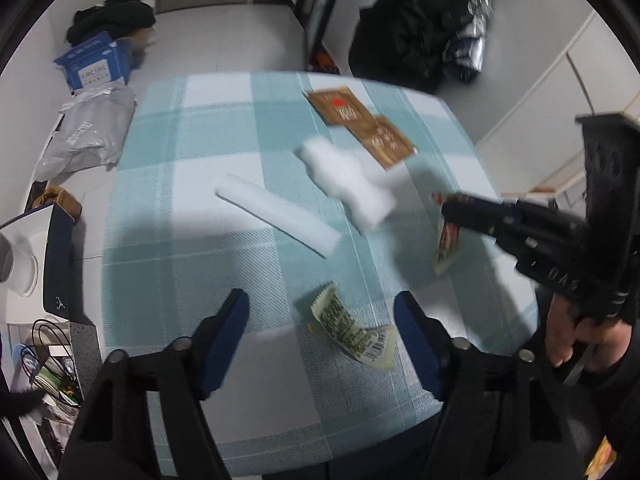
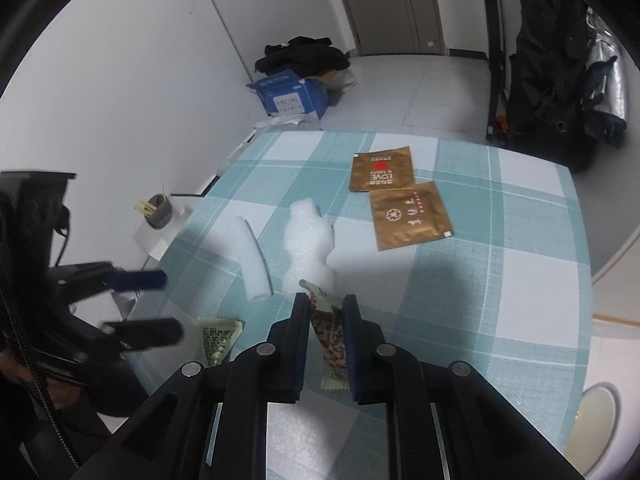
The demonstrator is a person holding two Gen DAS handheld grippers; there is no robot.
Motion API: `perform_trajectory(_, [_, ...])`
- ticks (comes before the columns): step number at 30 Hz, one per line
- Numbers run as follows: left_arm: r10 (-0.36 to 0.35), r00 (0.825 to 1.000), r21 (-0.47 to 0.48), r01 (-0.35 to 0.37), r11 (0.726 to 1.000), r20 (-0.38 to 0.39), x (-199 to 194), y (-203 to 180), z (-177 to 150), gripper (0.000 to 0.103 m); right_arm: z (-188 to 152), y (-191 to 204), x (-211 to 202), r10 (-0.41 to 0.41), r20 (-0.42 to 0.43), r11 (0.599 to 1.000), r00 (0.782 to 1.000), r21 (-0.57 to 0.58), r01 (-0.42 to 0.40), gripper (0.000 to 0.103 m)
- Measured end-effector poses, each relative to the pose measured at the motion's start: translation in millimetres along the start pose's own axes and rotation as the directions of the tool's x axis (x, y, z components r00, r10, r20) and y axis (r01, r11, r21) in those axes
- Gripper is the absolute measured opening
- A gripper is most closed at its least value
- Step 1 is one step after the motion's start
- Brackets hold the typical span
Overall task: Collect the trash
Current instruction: 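Lift the red-checked wrapper with the right tool while the left tool grasps the yellow wrapper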
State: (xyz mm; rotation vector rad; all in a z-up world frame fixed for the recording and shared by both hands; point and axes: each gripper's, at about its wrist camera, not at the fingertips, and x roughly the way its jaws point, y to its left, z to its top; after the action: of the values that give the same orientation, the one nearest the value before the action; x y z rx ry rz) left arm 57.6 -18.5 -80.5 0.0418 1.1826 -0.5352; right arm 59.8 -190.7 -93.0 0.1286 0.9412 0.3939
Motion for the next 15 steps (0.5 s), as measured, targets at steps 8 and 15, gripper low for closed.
perform_trajectory(8, [-0.002,0.998,0.046,0.005,0.999,-0.066,13.7,-12.1,-4.8,0.037,-3.1,-14.1,-9.3,0.011,0.014,0.999,1.0,0.036,-0.012,0.015])
perform_trajectory(15, [0.047,0.994,0.047,-0.042,0.998,-0.099,23.3,-16.4,-4.4,0.017,-3.6,-17.4,-19.4,0.035,0.042,0.998,0.999,0.041,-0.036,0.015])
